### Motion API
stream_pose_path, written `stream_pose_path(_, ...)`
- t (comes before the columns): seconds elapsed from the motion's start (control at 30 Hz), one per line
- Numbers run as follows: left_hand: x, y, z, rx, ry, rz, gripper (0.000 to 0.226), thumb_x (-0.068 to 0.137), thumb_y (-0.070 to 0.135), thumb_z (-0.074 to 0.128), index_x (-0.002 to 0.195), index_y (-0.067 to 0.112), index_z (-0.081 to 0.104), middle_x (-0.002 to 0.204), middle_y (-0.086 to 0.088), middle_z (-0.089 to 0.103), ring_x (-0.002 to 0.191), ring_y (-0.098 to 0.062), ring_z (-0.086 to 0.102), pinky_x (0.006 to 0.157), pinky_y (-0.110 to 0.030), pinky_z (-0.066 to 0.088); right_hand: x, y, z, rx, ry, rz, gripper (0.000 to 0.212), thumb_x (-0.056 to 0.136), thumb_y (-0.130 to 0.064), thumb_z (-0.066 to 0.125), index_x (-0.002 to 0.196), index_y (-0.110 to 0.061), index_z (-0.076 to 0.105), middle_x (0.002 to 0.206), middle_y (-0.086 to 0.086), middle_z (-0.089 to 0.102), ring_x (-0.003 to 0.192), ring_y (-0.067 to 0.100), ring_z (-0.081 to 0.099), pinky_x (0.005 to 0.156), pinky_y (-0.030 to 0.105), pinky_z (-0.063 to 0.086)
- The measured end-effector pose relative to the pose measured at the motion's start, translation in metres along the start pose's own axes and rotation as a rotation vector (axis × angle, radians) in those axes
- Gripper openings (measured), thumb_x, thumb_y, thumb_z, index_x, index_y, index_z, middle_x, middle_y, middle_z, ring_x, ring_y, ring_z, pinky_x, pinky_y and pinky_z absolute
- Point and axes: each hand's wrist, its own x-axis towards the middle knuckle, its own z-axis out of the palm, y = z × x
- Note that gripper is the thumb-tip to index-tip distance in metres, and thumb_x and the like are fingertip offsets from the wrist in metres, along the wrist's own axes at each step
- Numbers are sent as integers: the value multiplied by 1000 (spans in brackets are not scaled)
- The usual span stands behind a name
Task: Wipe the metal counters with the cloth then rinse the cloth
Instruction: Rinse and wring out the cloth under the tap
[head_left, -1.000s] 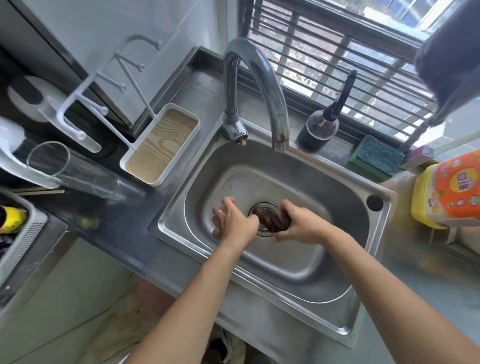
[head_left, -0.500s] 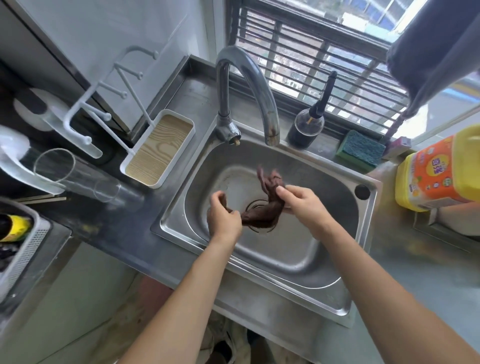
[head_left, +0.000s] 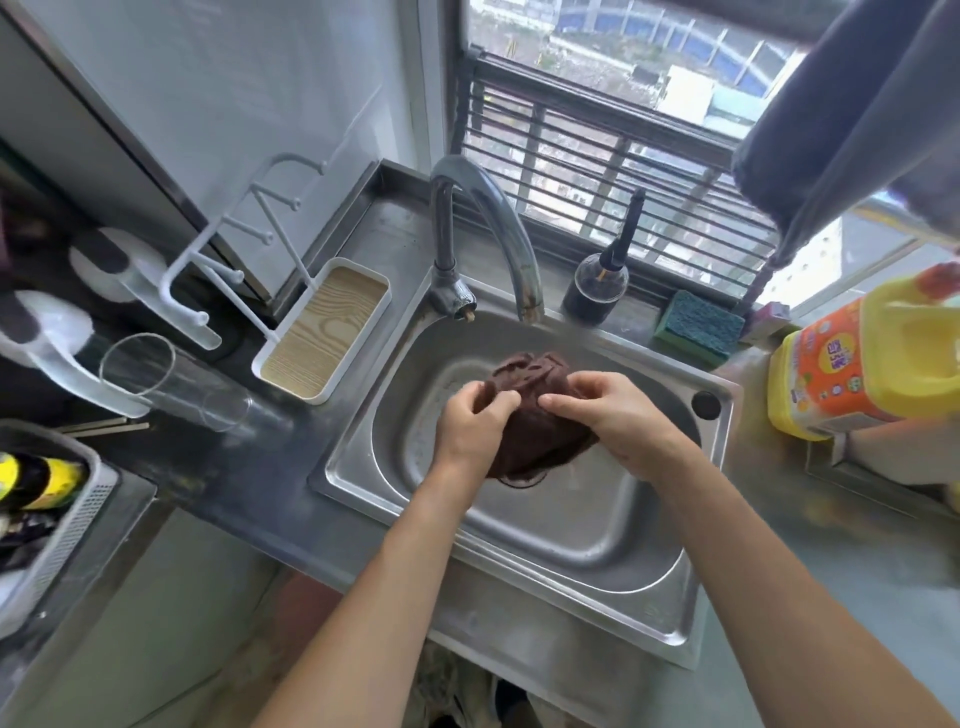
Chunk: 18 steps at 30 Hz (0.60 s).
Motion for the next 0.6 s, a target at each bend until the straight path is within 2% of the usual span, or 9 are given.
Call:
stream_pose_path(0.07,3,-2,0,-130,62,-30,16,83,29,65,91,15,68,94,-8,75,87,-20,68,82,-39,55,1,-1,-7,81,-23,70,27,85,-22,81,92,0,69,81,10,68,75,19,63,68,31,50)
stream_pose_path(0.13,6,-6,-1,-53,158,15,17,89,32,58,96,17,64,104,-13,72,98,-28,68,92,-47,54,3,0,-11,112,-47,117,24,91,-25,76,97,-4,67,81,9,66,73,18,63,65,27,53)
stream_pose_path(0.23,9,-9,-8,145,367,124,20,96,31,51,89,15,60,90,-6,70,87,-28,65,85,-48,55,11,8,-18,95,48,123,31,99,-33,65,102,-3,70,97,15,74,91,22,71,85,33,59)
stream_pose_path(0.27,11,-9,-12,181,437,148,21,96,32,50,87,16,60,89,-5,70,86,-28,64,84,-48,54,13,10,-19,105,100,129,31,101,-33,63,105,-3,69,99,16,74,90,21,72,84,33,59)
stream_pose_path(0.33,13,-3,-19,268,529,182,23,98,35,46,92,18,60,94,-5,70,89,-29,63,84,-44,53,16,15,-24,51,207,110,24,100,-28,65,102,-4,65,93,12,71,77,14,70,68,29,58)
stream_pose_path(0.37,13,0,-23,297,560,198,23,99,36,45,95,19,59,96,-3,69,90,-28,63,84,-41,53,17,17,-28,-12,262,94,21,98,-27,68,100,-6,65,90,9,70,75,14,68,67,30,56)
stream_pose_path(0.47,11,13,-29,305,625,300,23,102,37,50,96,16,58,89,4,64,85,-19,61,77,-31,52,16,19,-43,-52,431,129,28,86,-36,80,91,-10,71,82,5,73,76,22,67,74,42,56)
stream_pose_path(0.53,9,22,-28,291,658,343,24,100,39,56,95,16,58,84,10,62,81,-12,59,67,-14,45,16,19,-49,2,519,181,41,79,-50,81,82,-10,73,75,4,73,71,24,67,76,49,59)
stream_pose_path(0.6,9,28,-24,249,684,340,24,98,37,60,94,14,60,83,11,62,77,-10,58,62,-10,38,15,19,-51,-18,529,256,48,75,-59,79,79,-11,75,76,7,75,69,25,67,78,50,61)
